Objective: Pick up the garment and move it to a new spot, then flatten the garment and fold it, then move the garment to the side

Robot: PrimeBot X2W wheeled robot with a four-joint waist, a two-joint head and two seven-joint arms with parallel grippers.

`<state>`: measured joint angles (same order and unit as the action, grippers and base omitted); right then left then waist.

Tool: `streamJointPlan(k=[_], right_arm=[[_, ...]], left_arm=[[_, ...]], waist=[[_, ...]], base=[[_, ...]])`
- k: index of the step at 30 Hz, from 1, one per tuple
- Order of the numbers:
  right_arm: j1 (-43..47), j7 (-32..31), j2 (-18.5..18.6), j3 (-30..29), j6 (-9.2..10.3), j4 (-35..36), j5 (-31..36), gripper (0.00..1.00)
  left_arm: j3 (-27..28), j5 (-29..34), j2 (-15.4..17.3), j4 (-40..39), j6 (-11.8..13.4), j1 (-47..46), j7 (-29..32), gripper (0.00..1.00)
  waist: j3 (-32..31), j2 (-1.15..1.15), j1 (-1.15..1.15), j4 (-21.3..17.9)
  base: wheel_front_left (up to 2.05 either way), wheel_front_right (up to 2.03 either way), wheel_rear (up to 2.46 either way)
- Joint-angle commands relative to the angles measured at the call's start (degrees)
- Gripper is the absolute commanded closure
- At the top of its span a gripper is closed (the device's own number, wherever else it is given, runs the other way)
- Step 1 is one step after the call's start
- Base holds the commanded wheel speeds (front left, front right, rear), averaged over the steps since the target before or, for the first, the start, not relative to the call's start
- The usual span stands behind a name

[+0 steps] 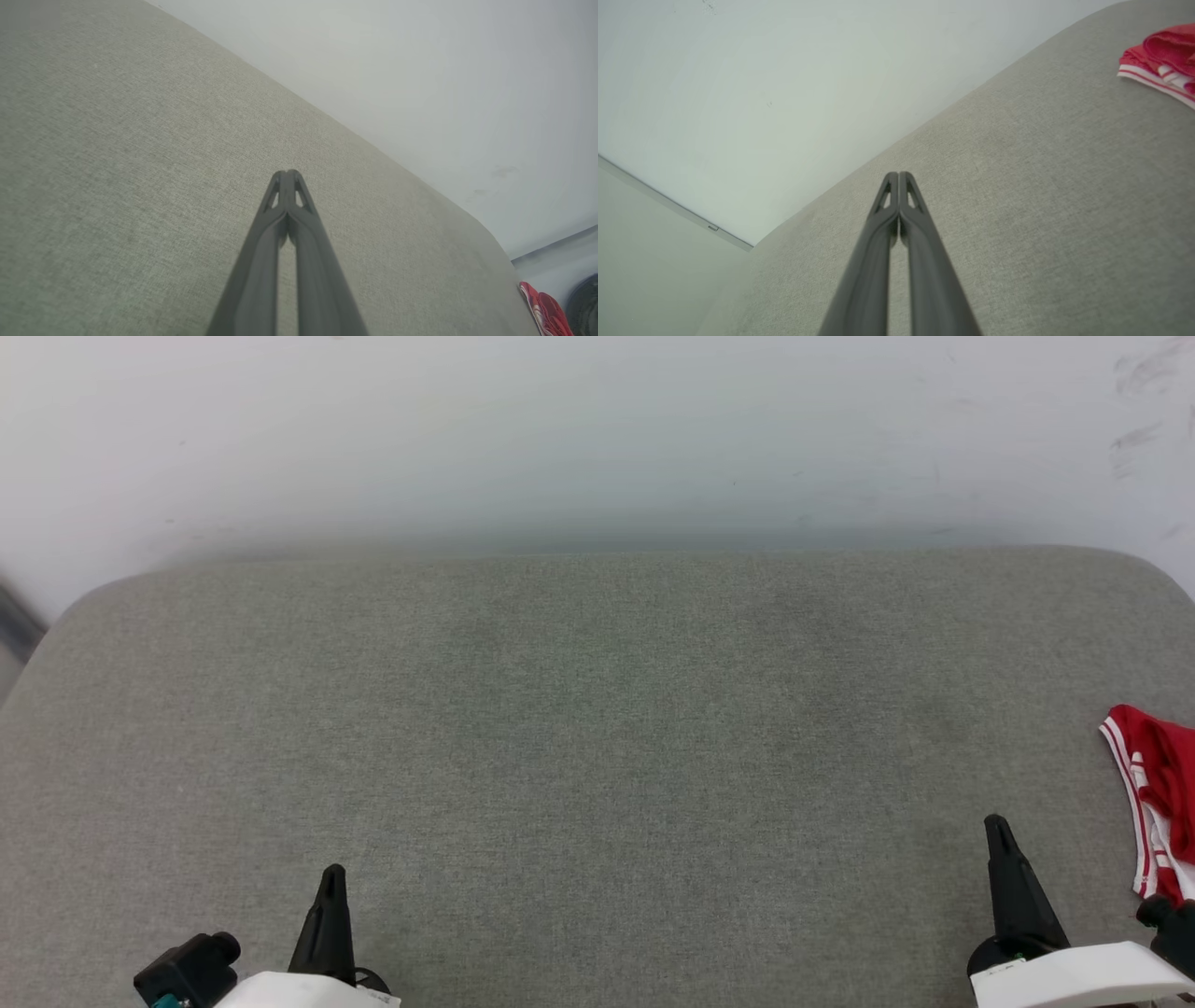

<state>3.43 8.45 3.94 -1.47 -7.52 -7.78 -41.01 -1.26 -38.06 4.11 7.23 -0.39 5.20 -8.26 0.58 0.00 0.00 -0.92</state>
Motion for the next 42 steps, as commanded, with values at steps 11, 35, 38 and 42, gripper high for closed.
streamJointPlan(k=[11,35,38,42], right_arm=[[-2.9,-2.4,0.8,-0.4,0.02,-0.7,-10.7,1.0],[-5.4,-6.1,0.9,-1.1,0.03,-2.6,-26.2,1.0],[-5.7,-6.6,0.9,-1.2,0.02,-2.8,-27.9,1.0],[-6.1,-7.2,0.8,-1.4,0.02,-3.1,-30.3,1.0]], left_arm=[[1.0,-11.2,0.6,0.6,-1.6,-3.2,2.2,1.0],[2.5,-27.6,0.7,2.7,-3.6,-6.3,6.0,1.0],[2.7,-29.5,0.7,3.0,-3.9,-6.6,6.4,1.0],[2.9,-31.9,0.7,3.3,-4.2,-7.1,7.0,1.0]], waist=[[0.0,0.0,0.0,0.1],[-0.1,0.0,0.0,0.3],[-0.2,0.0,0.0,0.4],[-0.2,0.0,0.0,0.4]], base=[[0.0,0.0,0.0],[0.0,0.0,0.0],[0.0,0.0,0.0],[0.0,0.0,0.0]])
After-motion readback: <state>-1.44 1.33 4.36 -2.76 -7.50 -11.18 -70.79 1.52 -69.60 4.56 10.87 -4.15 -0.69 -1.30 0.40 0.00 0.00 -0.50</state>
